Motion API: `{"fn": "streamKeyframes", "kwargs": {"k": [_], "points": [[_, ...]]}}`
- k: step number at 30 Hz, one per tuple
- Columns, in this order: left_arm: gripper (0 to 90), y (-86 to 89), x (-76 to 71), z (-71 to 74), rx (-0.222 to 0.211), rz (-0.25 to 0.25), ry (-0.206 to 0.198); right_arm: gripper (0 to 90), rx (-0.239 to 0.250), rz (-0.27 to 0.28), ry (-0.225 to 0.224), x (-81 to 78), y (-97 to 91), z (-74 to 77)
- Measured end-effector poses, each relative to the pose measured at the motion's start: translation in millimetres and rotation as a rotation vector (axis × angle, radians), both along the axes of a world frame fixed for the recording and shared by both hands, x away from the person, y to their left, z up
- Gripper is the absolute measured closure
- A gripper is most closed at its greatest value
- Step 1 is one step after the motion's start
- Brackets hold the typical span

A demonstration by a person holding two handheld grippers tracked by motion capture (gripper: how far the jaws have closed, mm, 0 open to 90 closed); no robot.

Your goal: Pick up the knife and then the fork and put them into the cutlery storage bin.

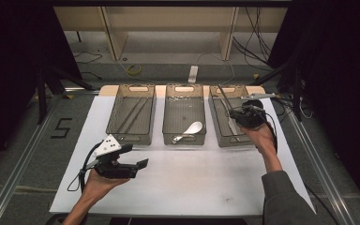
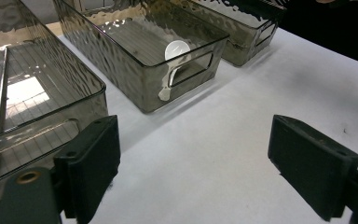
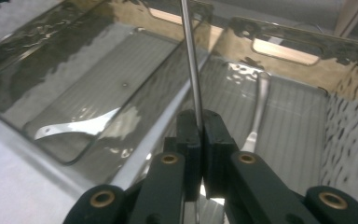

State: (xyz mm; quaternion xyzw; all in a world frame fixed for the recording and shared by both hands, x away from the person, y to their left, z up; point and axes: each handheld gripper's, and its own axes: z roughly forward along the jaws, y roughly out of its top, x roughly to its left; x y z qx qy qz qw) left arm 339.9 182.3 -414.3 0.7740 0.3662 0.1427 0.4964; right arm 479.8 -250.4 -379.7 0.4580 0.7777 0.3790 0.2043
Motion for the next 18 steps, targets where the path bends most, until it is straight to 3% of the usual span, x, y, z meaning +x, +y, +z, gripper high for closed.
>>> {"fn": "streamKeyframes", "kwargs": {"k": [10,18], "points": [[16.4,-2.2,-1.4,0.0,0.003,-0.005,-0.013,87.7,-0.015,-0.082,0.049,21.5,-6.1,-14.5],[16.4,-1.3,-1.8,0.8,-0.002,-0.002,-0.024,87.6,-0.027,-0.105,0.082,28.6,-3.7,-25.0]]}}
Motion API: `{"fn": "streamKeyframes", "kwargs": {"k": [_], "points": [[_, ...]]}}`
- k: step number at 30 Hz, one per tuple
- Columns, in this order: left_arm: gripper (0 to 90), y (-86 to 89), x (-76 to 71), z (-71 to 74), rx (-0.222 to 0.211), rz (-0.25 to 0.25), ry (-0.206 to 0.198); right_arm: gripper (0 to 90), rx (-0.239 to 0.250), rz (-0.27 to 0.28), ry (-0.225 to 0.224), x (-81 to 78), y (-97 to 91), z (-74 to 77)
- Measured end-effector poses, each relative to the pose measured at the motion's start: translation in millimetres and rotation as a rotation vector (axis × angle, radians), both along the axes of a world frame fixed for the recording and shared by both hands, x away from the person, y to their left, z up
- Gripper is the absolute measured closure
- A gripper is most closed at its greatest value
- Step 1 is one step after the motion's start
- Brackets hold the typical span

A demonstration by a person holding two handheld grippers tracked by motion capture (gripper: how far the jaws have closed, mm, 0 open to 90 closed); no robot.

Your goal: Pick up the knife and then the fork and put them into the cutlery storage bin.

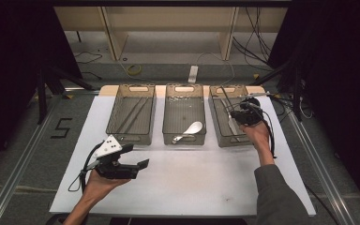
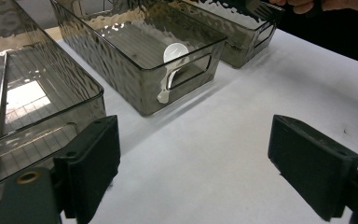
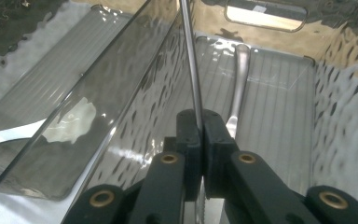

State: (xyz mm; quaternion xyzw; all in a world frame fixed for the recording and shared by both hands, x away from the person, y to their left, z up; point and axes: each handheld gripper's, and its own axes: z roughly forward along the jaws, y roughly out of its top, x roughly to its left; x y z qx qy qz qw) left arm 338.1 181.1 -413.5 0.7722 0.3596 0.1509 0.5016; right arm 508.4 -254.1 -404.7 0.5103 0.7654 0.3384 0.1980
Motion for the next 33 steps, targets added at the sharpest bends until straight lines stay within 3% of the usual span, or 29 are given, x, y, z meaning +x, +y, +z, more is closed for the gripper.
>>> {"fn": "streamKeyframes", "kwargs": {"k": [9,16,23,33], "points": [[16.4,-0.2,0.4,-0.4,0.002,0.001,0.008,86.7,-0.014,-0.012,0.062,6.2,6.5,-15.1],[16.4,-0.1,0.6,-0.5,-0.006,0.006,0.013,75.9,0.007,0.003,0.035,3.6,8.0,-8.9],[15.9,2.4,1.5,0.1,-0.016,0.013,0.013,61.8,0.06,0.028,0.009,-4.9,5.6,-0.6],[15.7,2.4,2.6,-0.9,-0.012,0.015,0.027,49.0,0.19,0.118,-0.027,-31.0,12.8,11.3]]}}
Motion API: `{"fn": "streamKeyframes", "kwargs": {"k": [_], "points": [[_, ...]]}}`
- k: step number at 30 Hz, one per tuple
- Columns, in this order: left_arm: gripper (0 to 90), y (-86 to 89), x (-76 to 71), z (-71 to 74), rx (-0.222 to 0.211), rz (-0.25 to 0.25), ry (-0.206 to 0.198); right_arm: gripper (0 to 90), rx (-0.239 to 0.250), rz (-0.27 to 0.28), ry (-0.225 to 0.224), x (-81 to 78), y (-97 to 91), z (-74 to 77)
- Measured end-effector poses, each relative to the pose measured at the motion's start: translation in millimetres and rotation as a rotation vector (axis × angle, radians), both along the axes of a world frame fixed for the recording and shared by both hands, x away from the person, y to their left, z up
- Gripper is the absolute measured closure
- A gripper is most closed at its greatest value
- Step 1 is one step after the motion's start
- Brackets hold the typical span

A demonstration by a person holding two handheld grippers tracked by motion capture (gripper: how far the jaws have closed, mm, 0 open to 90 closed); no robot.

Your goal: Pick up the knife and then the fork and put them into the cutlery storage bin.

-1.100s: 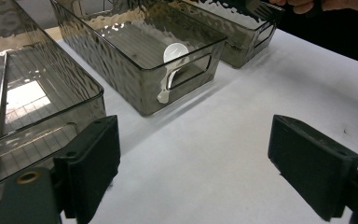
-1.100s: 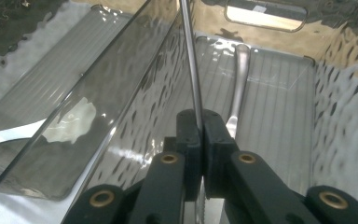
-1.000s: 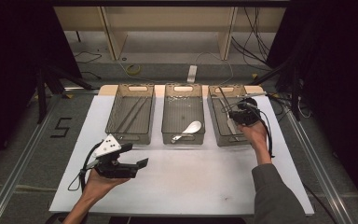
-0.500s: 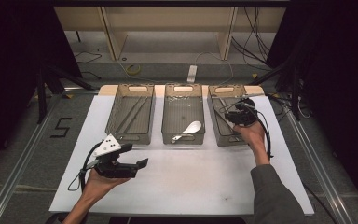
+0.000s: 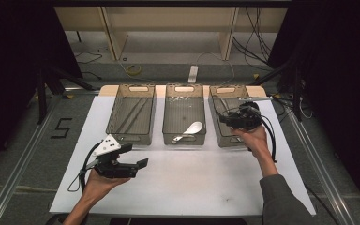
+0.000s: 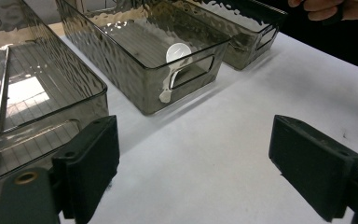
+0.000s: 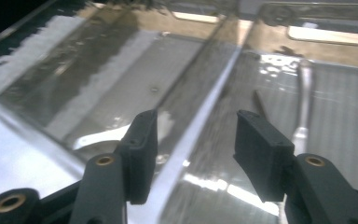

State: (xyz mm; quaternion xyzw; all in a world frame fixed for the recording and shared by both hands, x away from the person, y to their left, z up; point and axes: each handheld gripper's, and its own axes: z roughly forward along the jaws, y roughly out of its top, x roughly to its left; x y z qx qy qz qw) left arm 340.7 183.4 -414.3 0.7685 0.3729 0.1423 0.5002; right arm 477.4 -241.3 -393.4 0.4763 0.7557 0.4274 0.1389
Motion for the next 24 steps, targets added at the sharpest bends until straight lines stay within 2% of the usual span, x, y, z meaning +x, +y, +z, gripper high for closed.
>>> {"fn": "streamKeyframes", "kwargs": {"k": [2,5,11,17,24], "points": [[15.8,0.0,0.1,0.0,0.001,-0.001,0.0,46.2,0.014,0.015,-0.005,-5.6,2.8,1.5],[15.7,0.1,0.3,-0.1,-0.002,-0.001,0.003,43.2,0.011,0.033,-0.015,-13.0,7.5,3.0],[15.7,0.7,0.5,0.0,-0.01,-0.003,0.005,37.2,0.027,0.079,-0.054,-30.7,16.4,1.6],[15.8,0.6,0.6,-0.1,-0.011,-0.004,0.007,34.1,0.053,0.121,-0.102,-52.7,23.2,0.5],[15.8,1.5,0.7,0.3,-0.031,-0.01,0.015,32.1,0.073,0.164,-0.151,-79.2,26.2,1.5]]}}
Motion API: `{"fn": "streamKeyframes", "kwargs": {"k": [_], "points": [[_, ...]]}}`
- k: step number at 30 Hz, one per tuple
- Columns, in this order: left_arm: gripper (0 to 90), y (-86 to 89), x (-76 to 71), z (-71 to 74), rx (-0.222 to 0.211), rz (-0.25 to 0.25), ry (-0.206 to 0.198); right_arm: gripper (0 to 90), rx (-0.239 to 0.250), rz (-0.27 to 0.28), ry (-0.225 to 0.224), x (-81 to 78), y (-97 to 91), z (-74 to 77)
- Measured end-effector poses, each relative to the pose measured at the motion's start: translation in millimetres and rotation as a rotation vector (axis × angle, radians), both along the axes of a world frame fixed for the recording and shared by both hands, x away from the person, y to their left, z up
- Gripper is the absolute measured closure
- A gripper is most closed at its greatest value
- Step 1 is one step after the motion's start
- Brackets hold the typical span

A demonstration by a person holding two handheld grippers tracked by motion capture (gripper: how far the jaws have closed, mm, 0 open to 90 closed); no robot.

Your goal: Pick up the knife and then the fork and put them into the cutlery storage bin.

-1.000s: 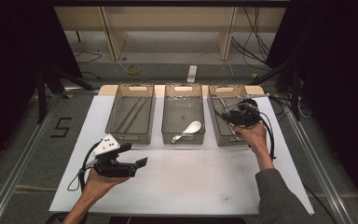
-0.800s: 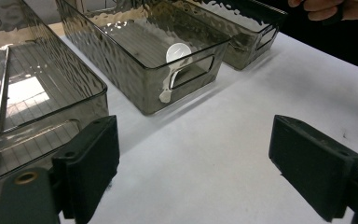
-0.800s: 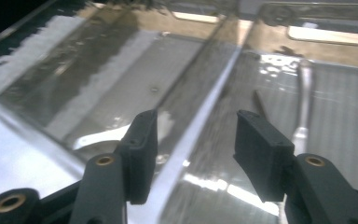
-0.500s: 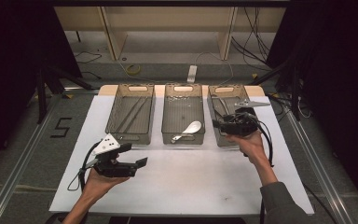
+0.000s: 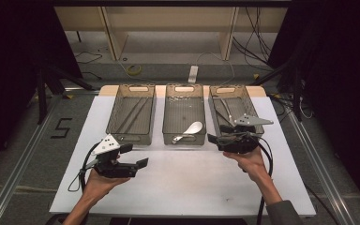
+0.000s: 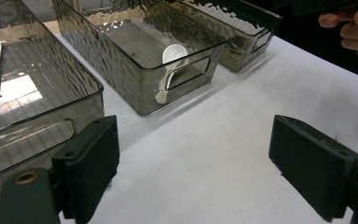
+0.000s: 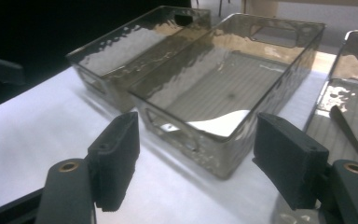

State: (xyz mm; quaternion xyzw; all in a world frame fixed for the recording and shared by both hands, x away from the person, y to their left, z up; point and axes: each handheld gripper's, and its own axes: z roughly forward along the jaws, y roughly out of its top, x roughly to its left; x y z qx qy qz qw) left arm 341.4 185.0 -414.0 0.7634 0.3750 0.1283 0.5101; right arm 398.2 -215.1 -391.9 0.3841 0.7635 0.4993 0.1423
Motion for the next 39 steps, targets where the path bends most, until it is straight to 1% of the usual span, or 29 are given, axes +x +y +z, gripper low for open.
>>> {"fn": "streamKeyframes", "kwargs": {"k": [3,5,8,10,11,13,15,17,21,23,26,27,31,39], "points": [[15.7,-0.4,-0.1,0.0,-0.002,-0.002,0.0,31.7,0.003,0.015,-0.016,-10.6,0.7,-3.0],[15.7,-0.6,-0.3,0.0,-0.003,-0.003,-0.002,31.2,-0.002,0.023,-0.021,-16.9,0.9,-4.3],[15.7,-0.2,-0.5,0.5,-0.006,-0.006,-0.004,29.9,0.005,0.038,-0.029,-25.2,1.4,-7.5],[15.7,0.1,-0.7,0.6,-0.008,-0.008,-0.004,29.4,-0.009,0.036,-0.045,-30.7,1.5,-9.8],[15.7,0.1,-0.8,0.7,-0.01,-0.009,-0.006,29.3,-0.005,0.036,-0.047,-33.3,1.1,-11.3],[15.7,-0.1,-0.9,0.8,-0.014,-0.01,-0.006,29.1,0.01,0.042,-0.042,-38.0,0.1,-14.9],[15.7,-0.2,-0.9,0.7,-0.013,-0.017,-0.004,29.1,0.006,0.041,-0.048,-43.3,-0.3,-17.4],[15.7,-0.5,-1.0,0.7,-0.014,-0.02,-0.005,29.1,0.024,0.043,-0.042,-47.9,-1.5,-19.3],[15.7,-0.2,-1.3,0.9,-0.026,-0.023,-0.006,26.4,0.009,0.048,-0.043,-56.2,-2.9,-23.3],[15.7,0.1,-1.4,1.1,-0.027,-0.024,-0.005,25.4,0.013,0.052,-0.035,-60.1,-3.6,-24.8],[15.7,0.6,-1.5,1.5,-0.036,-0.031,-0.005,23.5,0.004,0.047,-0.046,-65.9,-4.2,-26.2],[15.7,0.3,-1.7,1.4,-0.046,-0.029,-0.001,23.0,0.002,0.044,-0.046,-67.4,-4.8,-26.8],[15.7,0.5,-1.9,1.5,-0.058,-0.035,0.003,22.0,0.01,0.03,-0.036,-71.6,-8.7,-30.6],[15.8,1.0,-3.3,1.0,-0.048,-0.044,0.004,21.1,0.031,0.001,-0.017,-79.6,-15.7,-38.7]]}}
